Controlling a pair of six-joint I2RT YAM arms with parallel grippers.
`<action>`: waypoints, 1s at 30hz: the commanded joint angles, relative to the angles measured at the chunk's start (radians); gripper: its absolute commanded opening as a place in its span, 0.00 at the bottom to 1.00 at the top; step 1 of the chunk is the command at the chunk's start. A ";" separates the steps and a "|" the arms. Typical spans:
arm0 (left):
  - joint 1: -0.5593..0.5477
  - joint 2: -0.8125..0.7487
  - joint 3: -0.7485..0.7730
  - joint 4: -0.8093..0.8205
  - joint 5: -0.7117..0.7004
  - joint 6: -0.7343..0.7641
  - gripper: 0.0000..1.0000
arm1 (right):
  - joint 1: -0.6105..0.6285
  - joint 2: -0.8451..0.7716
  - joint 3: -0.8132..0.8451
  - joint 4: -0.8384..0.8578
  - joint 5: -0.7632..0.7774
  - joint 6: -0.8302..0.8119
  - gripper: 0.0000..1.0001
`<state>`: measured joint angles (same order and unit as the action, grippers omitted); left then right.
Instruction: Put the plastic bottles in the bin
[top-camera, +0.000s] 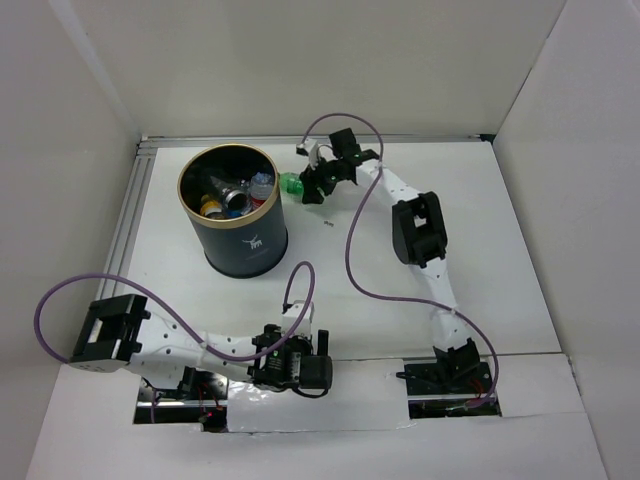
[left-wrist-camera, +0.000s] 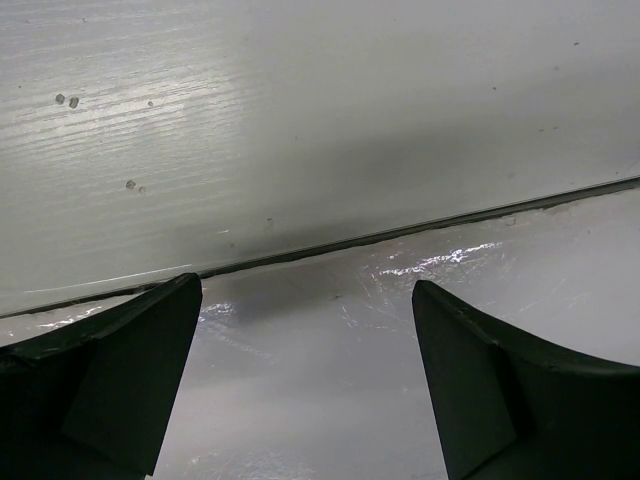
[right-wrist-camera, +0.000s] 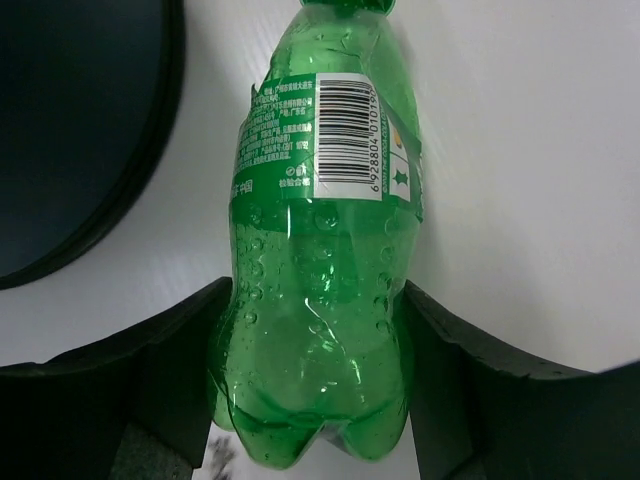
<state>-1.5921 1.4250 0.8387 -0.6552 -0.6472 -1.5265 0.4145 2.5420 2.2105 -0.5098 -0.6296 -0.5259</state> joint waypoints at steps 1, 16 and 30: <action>-0.025 -0.009 0.036 -0.046 -0.049 -0.053 0.99 | -0.051 -0.261 0.012 0.010 -0.074 0.066 0.20; -0.066 -0.038 -0.001 -0.055 -0.069 -0.112 0.99 | 0.121 -0.580 0.043 0.057 -0.015 -0.009 0.24; -0.066 -0.029 0.008 -0.055 -0.088 -0.112 0.99 | 0.310 -0.477 0.065 0.036 0.031 0.055 0.67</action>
<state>-1.6520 1.4105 0.8425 -0.6956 -0.6849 -1.6047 0.7105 2.0827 2.2692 -0.4850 -0.6090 -0.4904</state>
